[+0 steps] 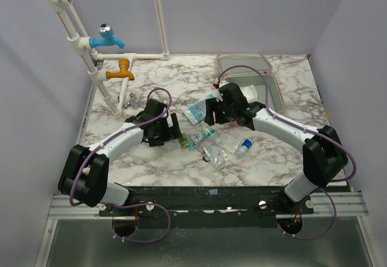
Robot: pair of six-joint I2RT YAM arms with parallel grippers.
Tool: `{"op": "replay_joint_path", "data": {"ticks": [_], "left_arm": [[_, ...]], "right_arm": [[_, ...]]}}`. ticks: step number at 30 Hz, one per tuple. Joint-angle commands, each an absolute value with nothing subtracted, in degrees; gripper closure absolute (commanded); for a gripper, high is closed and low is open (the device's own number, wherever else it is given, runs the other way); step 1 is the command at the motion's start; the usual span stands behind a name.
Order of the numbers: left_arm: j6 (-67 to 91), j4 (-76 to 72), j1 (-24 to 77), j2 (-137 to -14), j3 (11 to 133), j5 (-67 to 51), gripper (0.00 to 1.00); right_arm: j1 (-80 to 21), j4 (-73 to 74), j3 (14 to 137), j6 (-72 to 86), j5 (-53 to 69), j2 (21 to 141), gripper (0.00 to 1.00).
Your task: Organize the medicine kit
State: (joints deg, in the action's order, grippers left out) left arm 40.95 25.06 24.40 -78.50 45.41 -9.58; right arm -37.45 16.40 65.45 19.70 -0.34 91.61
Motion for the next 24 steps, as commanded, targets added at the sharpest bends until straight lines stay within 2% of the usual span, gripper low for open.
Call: {"op": "replay_joint_path", "data": {"ticks": [1,16,22,24], "left_arm": [[44.08,25.07,24.69,-81.6,46.71,-12.64,0.01],[46.35,23.93,26.52,-88.52,49.76,-14.59,0.02],[46.07,22.43,26.81,-91.04,50.35,-16.02,0.05],[45.92,22.24,26.76,-91.92,50.77,-16.43,0.08]], "right_arm": [[-37.87,18.15,62.33,16.69,2.07,92.72,0.33],[-39.79,17.4,60.39,17.57,3.08,98.34,0.35],[-40.06,17.14,60.73,18.1,2.64,100.07,0.39],[-40.08,17.2,60.9,18.21,2.33,100.6,0.44]]}}
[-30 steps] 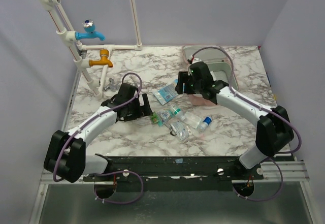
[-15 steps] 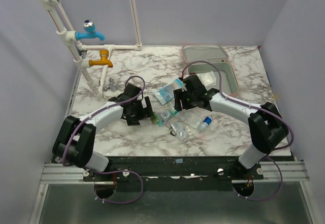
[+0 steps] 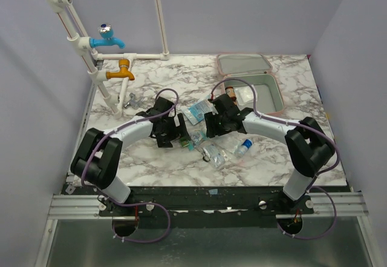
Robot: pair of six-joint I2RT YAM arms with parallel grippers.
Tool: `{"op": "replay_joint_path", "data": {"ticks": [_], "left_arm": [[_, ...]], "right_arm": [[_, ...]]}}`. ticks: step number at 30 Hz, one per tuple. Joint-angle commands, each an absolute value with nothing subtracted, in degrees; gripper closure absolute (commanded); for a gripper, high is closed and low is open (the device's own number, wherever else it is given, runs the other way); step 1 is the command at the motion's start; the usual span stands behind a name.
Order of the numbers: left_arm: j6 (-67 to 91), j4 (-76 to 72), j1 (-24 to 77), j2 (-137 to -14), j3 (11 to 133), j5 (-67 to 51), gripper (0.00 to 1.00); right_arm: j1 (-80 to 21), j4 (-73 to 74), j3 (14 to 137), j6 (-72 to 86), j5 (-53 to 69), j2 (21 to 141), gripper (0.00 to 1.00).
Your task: Organize the medicine kit
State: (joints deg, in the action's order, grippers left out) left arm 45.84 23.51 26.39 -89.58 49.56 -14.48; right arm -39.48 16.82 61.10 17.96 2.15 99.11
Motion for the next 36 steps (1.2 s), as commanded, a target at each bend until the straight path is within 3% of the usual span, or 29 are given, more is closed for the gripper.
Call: {"op": "replay_joint_path", "data": {"ticks": [1,11,19,30,36], "left_arm": [[45.88,22.11,26.81,-92.22,50.95,-16.52,0.11],[45.57,21.8,26.81,-96.53,52.55,-17.18,0.31],[45.31,22.05,26.81,-98.67,53.17,-17.19,0.47],[44.59,22.64,26.76,-100.83,54.17,-17.03,0.66],[43.83,23.9,26.81,-98.0,54.98,-16.63,0.71]], "right_arm": [[-40.16,17.28,60.97,18.18,2.21,100.84,0.45],[-40.6,16.77,60.87,18.46,1.58,101.3,0.61],[-40.82,15.61,59.38,19.02,1.02,100.8,0.8],[-41.04,17.15,59.15,20.1,-2.63,92.6,0.92],[-40.99,17.4,59.47,21.38,-8.3,87.09,0.93]]}}
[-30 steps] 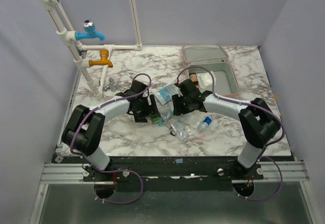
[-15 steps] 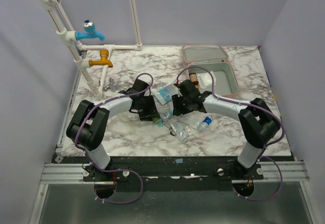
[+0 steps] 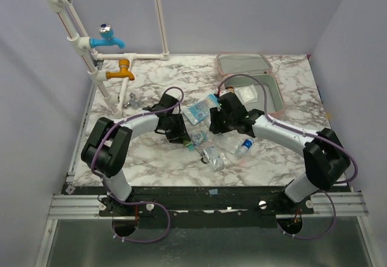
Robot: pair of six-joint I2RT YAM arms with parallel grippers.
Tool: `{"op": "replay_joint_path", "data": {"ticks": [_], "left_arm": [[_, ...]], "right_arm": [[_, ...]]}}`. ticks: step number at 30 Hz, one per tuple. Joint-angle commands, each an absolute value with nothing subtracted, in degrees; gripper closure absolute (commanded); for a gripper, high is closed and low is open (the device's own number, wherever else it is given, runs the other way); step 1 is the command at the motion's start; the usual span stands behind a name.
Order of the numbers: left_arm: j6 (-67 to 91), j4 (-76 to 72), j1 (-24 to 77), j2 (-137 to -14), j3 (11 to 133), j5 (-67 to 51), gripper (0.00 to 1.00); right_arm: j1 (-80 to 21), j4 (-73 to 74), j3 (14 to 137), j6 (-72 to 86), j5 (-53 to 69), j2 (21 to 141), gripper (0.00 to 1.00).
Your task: Organize the medicine kit
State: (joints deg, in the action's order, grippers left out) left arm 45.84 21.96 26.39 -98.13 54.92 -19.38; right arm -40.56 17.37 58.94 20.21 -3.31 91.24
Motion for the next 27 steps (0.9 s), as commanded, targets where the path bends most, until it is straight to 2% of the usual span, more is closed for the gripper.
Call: {"op": "replay_joint_path", "data": {"ticks": [1,12,21,27], "left_arm": [[43.69,24.35,26.8,-97.33,55.23,-16.53,0.71],[41.45,29.14,27.46,-89.49,57.8,-16.98,0.76],[39.05,34.95,30.69,-86.2,65.53,-17.71,0.76],[38.29,38.67,32.57,-87.65,75.25,-18.29,0.76]], "right_arm": [[-40.98,17.45,59.94,21.19,-8.83,86.57,0.93],[-40.06,19.61,65.87,20.16,-19.32,85.54,0.96],[-32.7,18.92,68.64,20.81,-23.06,87.78,0.99],[-25.78,18.25,69.18,20.6,-22.9,89.19,0.99]]}}
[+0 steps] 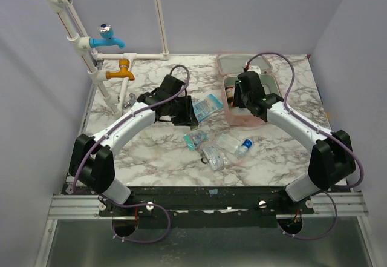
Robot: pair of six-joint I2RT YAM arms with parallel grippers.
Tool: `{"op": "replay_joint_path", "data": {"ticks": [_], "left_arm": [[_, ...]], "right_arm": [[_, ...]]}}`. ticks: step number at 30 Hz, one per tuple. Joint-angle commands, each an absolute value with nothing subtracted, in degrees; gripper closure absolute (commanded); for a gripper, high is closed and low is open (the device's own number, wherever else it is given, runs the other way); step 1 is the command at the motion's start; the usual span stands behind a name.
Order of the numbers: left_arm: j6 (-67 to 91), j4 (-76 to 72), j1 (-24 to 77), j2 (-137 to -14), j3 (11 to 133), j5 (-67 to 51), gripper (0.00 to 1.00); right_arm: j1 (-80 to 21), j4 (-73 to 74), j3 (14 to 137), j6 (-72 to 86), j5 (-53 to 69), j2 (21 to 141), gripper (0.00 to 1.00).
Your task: Organize the medicine kit
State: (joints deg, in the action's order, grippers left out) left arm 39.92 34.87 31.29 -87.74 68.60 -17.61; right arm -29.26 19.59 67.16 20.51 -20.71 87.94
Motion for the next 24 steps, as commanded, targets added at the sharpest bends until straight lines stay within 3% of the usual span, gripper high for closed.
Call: {"op": "replay_joint_path", "data": {"ticks": [1,24], "left_arm": [[38.1,39.37,32.91,-88.54,77.14,-18.49,0.76],[41.3,43.27,39.59,-110.21,109.93,-24.29,0.76]], "right_arm": [[-24.48,17.9,69.17,20.65,-22.23,89.5,0.99],[-13.7,16.2,82.51,6.78,-31.77,111.38,0.99]]}}
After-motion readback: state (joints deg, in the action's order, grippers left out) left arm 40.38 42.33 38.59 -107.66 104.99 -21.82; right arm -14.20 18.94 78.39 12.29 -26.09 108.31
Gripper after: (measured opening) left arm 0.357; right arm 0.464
